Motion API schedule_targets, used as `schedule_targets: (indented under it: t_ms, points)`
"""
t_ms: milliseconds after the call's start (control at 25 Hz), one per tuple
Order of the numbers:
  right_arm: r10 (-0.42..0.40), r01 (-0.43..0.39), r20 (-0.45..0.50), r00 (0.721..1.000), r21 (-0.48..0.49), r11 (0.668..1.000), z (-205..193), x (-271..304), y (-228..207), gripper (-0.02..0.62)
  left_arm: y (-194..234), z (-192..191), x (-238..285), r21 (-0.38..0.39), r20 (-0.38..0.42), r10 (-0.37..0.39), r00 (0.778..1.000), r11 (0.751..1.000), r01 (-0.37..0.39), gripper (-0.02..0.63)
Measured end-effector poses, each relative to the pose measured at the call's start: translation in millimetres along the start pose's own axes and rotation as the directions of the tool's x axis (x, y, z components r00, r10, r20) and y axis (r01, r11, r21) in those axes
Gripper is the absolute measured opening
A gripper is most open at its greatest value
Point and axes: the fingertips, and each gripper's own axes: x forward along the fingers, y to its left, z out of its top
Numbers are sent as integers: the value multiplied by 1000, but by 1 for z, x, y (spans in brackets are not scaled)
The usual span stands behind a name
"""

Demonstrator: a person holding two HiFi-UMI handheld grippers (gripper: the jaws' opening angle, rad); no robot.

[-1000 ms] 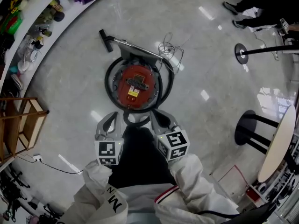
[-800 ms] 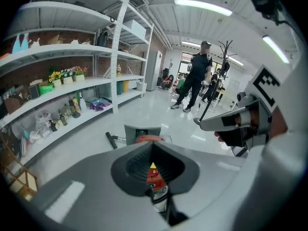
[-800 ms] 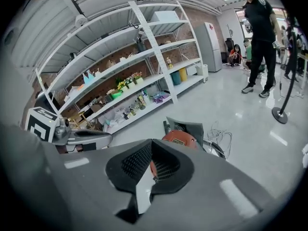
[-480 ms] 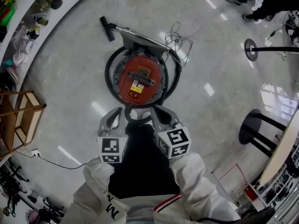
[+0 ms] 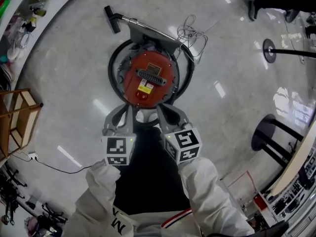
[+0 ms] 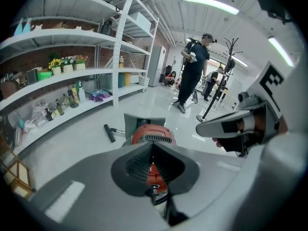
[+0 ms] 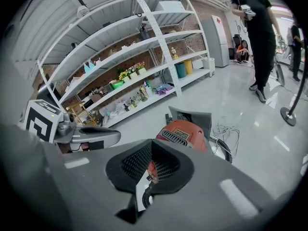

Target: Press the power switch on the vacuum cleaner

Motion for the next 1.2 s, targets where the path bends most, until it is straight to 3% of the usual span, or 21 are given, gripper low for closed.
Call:
schedule_targets:
  t_ms: [560, 1200]
  points:
    - [-33, 35, -110, 993, 22, 999, -47, 47, -21, 2, 7, -18, 21, -40, -43, -4, 999, 999, 3, 0]
    - [2, -10, -234, 972, -32, 999, -77, 94, -13, 2, 12, -22, 33, -63, -58, -12, 998, 998, 9, 0]
